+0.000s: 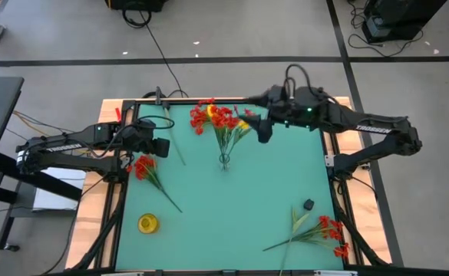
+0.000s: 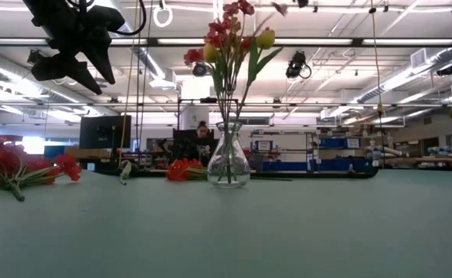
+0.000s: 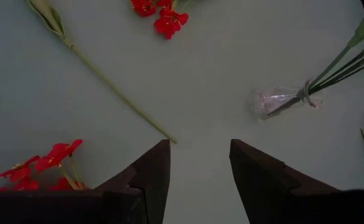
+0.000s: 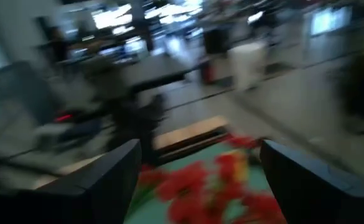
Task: Sort flowers into vase by color
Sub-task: Put the red flowers into the transparent vase, then adjust the transparent vase
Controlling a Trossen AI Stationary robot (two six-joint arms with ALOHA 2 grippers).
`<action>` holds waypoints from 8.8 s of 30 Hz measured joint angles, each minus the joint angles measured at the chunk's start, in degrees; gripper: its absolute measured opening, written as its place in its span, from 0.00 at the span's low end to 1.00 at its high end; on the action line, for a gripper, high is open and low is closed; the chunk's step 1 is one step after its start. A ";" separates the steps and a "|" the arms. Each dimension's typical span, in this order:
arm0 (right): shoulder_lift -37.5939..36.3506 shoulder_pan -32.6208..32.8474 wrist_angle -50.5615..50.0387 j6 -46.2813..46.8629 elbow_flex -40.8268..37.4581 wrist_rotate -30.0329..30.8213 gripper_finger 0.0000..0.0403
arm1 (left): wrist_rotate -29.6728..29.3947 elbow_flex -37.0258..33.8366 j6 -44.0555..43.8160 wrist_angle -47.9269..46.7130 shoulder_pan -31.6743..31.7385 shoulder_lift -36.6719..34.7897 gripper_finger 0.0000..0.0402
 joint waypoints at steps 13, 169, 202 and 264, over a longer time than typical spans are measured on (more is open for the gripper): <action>-1.05 -13.66 -12.59 14.32 0.00 16.53 0.75 | 1.66 -0.04 12.06 -3.19 -0.02 -0.49 0.43; -16.63 -14.75 -11.00 17.98 -20.20 15.45 0.03 | -4.61 -0.07 15.33 7.39 1.09 -0.63 0.43; 2.85 25.55 35.23 -16.42 -20.15 21.55 0.04 | 7.55 -0.04 43.24 26.48 7.60 -0.61 0.43; 25.74 26.70 40.11 -3.81 -20.15 56.42 0.41 | 9.55 0.02 40.19 18.48 7.48 -0.63 0.43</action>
